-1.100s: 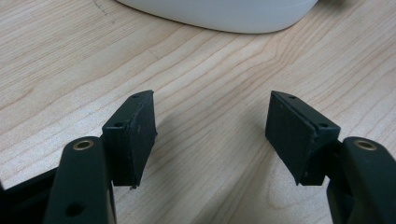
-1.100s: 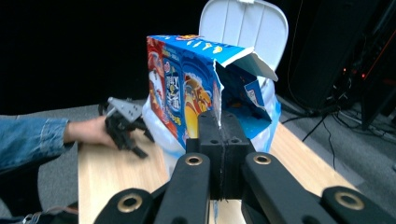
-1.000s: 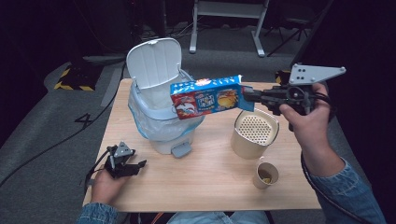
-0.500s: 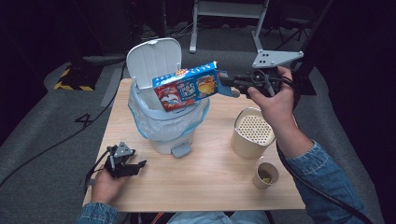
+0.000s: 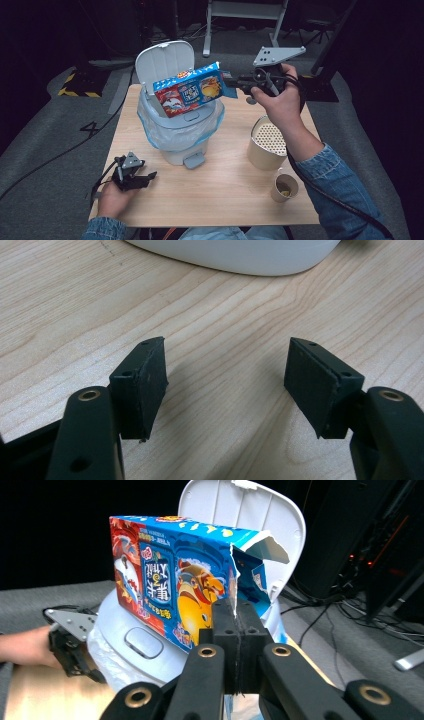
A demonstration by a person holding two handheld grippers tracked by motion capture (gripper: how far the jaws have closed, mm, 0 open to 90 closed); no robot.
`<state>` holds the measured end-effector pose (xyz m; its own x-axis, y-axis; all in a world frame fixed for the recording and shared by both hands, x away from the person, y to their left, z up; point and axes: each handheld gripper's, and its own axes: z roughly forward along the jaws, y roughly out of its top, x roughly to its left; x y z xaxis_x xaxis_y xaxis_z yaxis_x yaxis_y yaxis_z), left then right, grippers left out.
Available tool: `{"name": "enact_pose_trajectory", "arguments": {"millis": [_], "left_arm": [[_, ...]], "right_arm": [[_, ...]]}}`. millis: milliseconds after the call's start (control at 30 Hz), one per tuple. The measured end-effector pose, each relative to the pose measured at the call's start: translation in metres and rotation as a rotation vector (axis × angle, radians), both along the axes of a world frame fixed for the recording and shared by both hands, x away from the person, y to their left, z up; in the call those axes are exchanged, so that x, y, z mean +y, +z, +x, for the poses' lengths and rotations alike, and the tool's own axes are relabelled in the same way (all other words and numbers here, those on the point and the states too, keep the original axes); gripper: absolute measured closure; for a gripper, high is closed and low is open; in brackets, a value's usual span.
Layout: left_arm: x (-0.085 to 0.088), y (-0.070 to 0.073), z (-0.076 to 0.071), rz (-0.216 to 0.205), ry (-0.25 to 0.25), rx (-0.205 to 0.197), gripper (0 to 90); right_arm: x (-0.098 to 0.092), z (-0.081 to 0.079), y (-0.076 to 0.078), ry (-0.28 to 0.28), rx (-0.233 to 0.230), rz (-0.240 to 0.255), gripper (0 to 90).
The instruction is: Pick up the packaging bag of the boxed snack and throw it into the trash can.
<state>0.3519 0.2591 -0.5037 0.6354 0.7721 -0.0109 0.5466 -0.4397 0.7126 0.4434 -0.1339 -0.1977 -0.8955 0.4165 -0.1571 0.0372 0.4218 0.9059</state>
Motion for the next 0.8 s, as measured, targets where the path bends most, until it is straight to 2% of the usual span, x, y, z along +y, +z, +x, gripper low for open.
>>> {"name": "enact_pose_trajectory", "arguments": {"millis": [133, 267, 433, 600, 800], "left_arm": [[0.0, 0.0, 0.0, 0.0, 0.0, 0.0, 33.8], [0.0, 0.0, 0.0, 0.0, 0.0, 0.0, 33.8], [0.0, 0.0, 0.0, 0.0, 0.0, 0.0, 33.8], [0.0, 0.0, 0.0, 0.0, 0.0, 0.001, 33.8], [0.0, 0.0, 0.0, 0.0, -0.001, 0.001, 33.7]], "right_arm": [[0.001, -0.001, 0.01, -0.027, -0.031, -0.039, 90.0], [0.003, -0.001, 0.013, -0.06, -0.057, -0.06, 90.0], [0.006, 0.0, 0.007, -0.072, -0.063, -0.072, 90.0], [0.016, 0.002, -0.002, -0.063, -0.049, -0.087, 89.3], [0.028, 0.002, -0.007, -0.046, -0.047, -0.078, 78.2]]}}
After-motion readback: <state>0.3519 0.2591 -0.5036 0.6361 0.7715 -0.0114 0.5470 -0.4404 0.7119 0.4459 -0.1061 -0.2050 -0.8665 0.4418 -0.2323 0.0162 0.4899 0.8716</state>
